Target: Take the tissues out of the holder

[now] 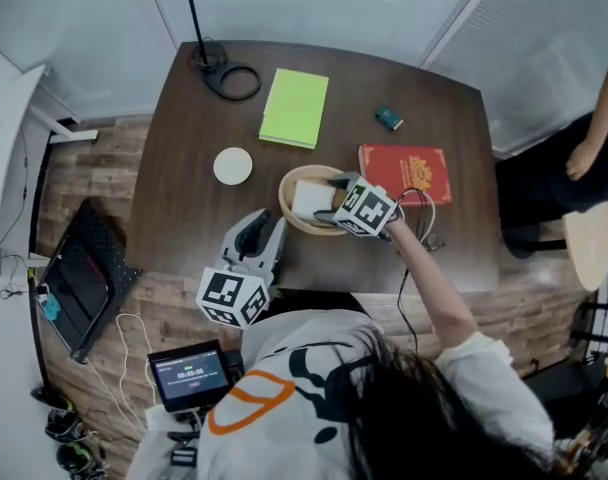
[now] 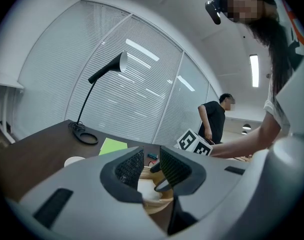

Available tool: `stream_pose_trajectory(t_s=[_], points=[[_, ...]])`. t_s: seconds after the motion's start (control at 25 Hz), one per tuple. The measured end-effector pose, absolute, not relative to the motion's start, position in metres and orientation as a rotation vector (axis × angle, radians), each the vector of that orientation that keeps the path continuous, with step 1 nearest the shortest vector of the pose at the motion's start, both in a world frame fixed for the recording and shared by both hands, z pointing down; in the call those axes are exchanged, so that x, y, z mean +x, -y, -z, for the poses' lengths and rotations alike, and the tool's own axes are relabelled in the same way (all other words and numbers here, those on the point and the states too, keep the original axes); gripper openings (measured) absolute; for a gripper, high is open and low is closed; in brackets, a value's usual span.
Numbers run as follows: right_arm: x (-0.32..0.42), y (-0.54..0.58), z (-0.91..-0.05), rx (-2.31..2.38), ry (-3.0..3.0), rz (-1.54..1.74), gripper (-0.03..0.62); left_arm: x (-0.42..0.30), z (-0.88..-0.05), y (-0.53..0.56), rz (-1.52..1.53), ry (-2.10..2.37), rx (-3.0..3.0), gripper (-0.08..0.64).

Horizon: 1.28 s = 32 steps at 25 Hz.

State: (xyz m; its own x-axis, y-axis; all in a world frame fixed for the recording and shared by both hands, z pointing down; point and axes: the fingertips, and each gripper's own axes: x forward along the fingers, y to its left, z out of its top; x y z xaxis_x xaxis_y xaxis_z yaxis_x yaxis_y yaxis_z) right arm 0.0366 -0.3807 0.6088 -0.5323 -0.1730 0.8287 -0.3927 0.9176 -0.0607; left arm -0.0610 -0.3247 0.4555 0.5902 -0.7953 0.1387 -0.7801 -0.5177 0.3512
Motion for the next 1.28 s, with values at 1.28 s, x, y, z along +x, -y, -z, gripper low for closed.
stream_pose_trajectory(t_s=[1.28], points=[[0.032,0.397,-0.686,0.328,1.752,-0.173,0.251,-0.09,-0.466,0.323,0.049,1.392,2.351,0.098]])
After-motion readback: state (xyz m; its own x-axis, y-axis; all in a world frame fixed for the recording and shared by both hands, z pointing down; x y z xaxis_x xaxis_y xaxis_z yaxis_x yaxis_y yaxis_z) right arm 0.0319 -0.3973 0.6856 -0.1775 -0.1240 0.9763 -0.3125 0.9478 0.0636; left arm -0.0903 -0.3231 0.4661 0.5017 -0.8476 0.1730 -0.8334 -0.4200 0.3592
